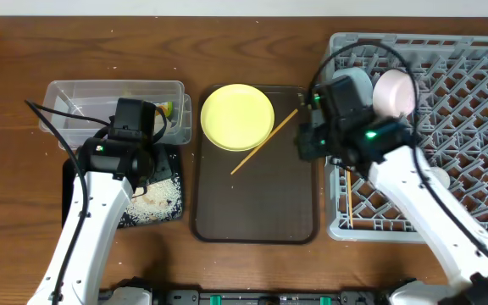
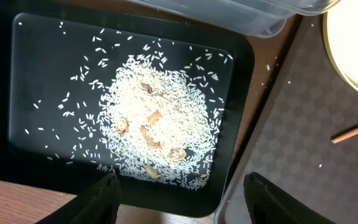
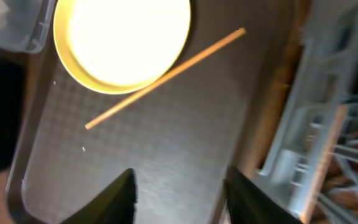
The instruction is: Sort waste into correct bins and load items into the dishwasher rack
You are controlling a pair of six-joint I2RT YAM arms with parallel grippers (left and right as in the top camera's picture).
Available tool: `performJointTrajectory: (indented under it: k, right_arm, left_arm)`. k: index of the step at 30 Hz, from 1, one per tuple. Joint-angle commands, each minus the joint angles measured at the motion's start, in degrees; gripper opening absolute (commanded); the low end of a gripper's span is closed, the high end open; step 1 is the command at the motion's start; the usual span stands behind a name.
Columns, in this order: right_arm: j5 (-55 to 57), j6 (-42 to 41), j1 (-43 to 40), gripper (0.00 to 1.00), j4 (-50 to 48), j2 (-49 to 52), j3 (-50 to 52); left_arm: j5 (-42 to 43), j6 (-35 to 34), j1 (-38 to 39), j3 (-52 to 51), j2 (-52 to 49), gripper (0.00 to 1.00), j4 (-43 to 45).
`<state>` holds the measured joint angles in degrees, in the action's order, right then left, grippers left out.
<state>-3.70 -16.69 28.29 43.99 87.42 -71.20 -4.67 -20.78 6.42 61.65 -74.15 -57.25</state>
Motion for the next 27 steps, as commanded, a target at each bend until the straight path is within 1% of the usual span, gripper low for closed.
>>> performJointTrajectory:
  k: [1,4,6,7,9,12,14,17,22,27]
  right_arm:
    - [4.4,-6.2,2.1,0.41,-2.5,4.8,-0.3]
    - [5.6,-8.6,3.0,0.42,-6.8,9.2,-0.3]
    - [5.4,-9.7,3.3,0.47,-8.3,11.0,-0.3]
    - [5.4,-10.2,3.3,0.48,-9.2,11.6,-0.3]
    - [5.9,-10.8,3.3,0.49,-12.4,12.9,-0.3]
    - [9.7,-15.8,3.3,0.44,-17.6,15.0,-0.3]
    - [11.4,-16.7,3.3,0.44,-21.5,16.8,-0.3]
    - [10.7,-16.7,3.3,0.46,-27.1,20.1,-0.3]
    - [10.8,-17.2,3.2,0.44,-30.8,25.4,-0.3]
    - [9.3,-17.1,3.1,0.44,-33.8,27.5,-0.3]
  left_arm:
    - [1.6,-0.1,-0.2,0.5,-0.1,0.66,0.0]
    - [6.1,0.0,-0.2,0.5,-0.1,0.66,1.7]
    - [8.5,1.1,-0.2,0.5,-0.1,0.66,3.0]
    - [9.0,1.5,-0.2,0.5,-0.1,0.66,3.2]
    - [9.0,1.5,-0.1,0.5,-0.1,0.66,3.1]
    - [9.0,1.5,-0.1,0.5,-0.1,0.66,3.2]
    - [9.0,1.4,-0.1,0.5,-0.1,0.66,3.1]
    - [9.0,1.4,-0.1,0.5,-0.1,0.66,3.0]
    - [9.0,1.4,-0.1,0.5,-0.1,0.66,2.7]
    - [9.0,1.4,-0.1,0.5,-0.1,0.66,2.7]
